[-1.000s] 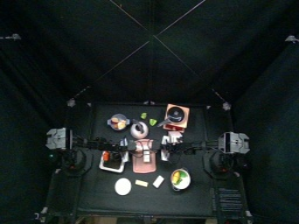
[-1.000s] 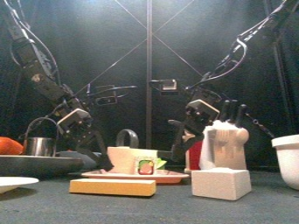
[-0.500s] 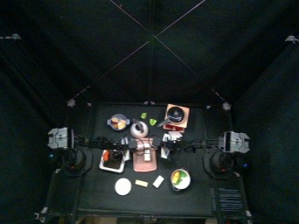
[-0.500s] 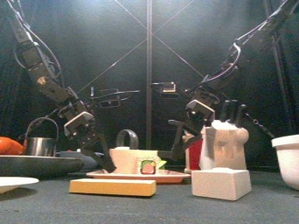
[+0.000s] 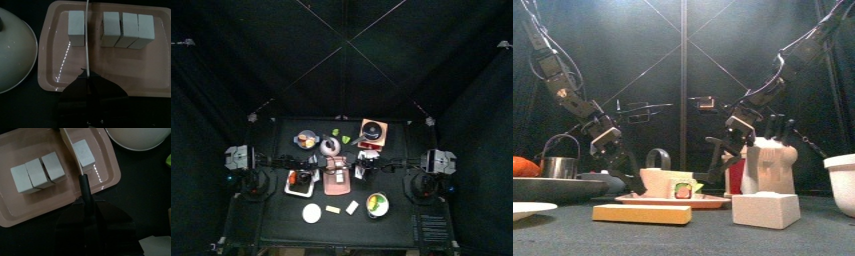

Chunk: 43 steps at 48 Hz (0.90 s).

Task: Cut sushi roll

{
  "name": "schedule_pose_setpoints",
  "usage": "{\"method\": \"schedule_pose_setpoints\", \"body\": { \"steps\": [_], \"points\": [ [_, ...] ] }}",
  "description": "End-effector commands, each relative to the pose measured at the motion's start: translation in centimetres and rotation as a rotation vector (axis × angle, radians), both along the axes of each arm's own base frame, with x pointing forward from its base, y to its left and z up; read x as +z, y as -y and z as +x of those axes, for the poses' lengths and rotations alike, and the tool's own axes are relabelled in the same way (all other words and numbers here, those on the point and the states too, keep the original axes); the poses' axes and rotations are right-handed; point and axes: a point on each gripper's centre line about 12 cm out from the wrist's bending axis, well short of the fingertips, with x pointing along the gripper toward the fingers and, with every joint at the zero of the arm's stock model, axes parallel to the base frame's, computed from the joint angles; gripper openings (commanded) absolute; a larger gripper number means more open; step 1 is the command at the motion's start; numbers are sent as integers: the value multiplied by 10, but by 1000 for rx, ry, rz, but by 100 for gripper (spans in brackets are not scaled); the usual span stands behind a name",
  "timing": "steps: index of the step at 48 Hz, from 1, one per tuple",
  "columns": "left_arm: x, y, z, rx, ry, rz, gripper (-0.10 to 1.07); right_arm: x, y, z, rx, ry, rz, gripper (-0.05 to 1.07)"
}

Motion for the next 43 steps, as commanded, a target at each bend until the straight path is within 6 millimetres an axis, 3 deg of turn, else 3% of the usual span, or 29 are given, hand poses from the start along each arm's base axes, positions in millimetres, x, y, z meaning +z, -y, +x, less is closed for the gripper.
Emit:
{"method": "schedule_pose_setpoints", "body": {
  "steps": [1, 24, 43],
  "points": [
    [10, 2, 2, -8, 35, 6, 39, 21, 13, -3, -48, 61, -6, 30],
    [50, 11, 5, -42, 202, 33, 39, 61, -1, -11, -2, 175, -50, 30],
    [43, 30, 1, -114, 166, 38, 39, 69, -28, -29, 66, 211, -53, 30]
  ]
}}
